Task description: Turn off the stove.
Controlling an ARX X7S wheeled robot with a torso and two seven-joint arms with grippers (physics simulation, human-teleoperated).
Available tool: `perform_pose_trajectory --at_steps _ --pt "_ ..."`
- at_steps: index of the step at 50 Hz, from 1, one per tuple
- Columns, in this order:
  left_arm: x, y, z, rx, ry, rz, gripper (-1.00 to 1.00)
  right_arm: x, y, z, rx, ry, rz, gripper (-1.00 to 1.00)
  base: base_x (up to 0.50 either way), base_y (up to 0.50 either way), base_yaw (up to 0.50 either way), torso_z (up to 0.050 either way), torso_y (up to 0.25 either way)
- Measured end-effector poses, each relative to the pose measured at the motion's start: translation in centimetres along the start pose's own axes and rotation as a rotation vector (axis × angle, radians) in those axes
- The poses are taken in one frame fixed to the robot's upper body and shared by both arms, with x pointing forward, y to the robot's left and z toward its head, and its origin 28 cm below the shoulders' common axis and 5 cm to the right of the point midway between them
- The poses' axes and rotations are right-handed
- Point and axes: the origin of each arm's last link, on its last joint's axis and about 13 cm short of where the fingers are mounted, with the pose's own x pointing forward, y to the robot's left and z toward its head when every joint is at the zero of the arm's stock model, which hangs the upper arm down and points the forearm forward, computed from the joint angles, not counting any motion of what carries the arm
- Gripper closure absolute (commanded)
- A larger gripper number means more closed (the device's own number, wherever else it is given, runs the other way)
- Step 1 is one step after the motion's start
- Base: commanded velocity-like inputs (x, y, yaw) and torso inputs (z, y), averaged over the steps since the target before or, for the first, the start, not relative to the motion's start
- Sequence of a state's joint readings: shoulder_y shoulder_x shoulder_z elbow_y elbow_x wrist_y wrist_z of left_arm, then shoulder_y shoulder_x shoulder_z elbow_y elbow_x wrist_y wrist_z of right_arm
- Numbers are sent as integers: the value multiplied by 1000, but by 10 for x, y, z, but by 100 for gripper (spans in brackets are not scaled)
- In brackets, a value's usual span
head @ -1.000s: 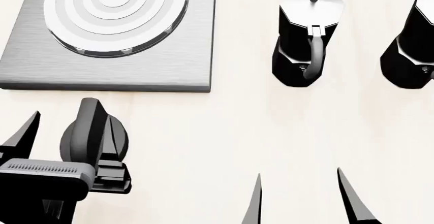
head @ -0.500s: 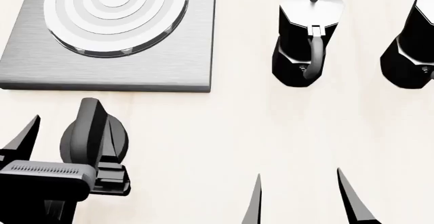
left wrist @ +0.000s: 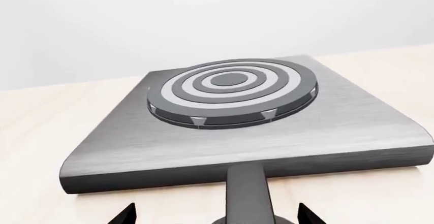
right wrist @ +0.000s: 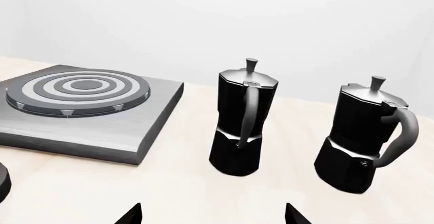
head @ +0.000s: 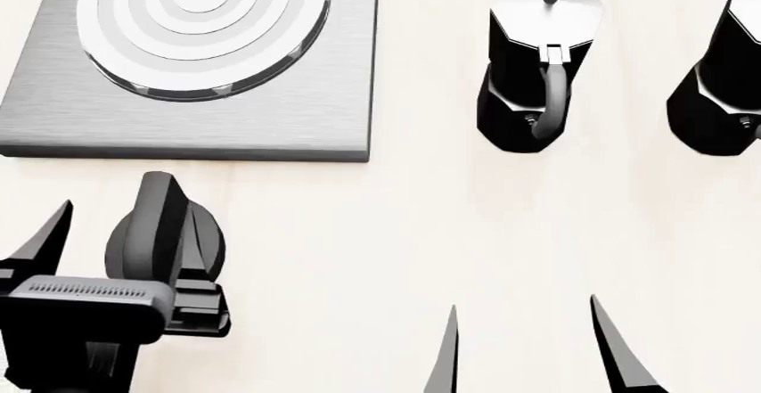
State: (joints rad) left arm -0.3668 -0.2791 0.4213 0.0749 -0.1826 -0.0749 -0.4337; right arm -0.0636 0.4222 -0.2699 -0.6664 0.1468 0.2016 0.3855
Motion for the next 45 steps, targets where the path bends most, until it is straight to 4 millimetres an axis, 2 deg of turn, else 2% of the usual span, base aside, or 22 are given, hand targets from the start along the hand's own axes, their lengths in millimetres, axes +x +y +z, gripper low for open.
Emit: perform_pose_trajectory --at_steps 45 --pt "-1 2 -5 13 9 13 -100 0 0 0 4 0 4 -100 0 0 0 0 0"
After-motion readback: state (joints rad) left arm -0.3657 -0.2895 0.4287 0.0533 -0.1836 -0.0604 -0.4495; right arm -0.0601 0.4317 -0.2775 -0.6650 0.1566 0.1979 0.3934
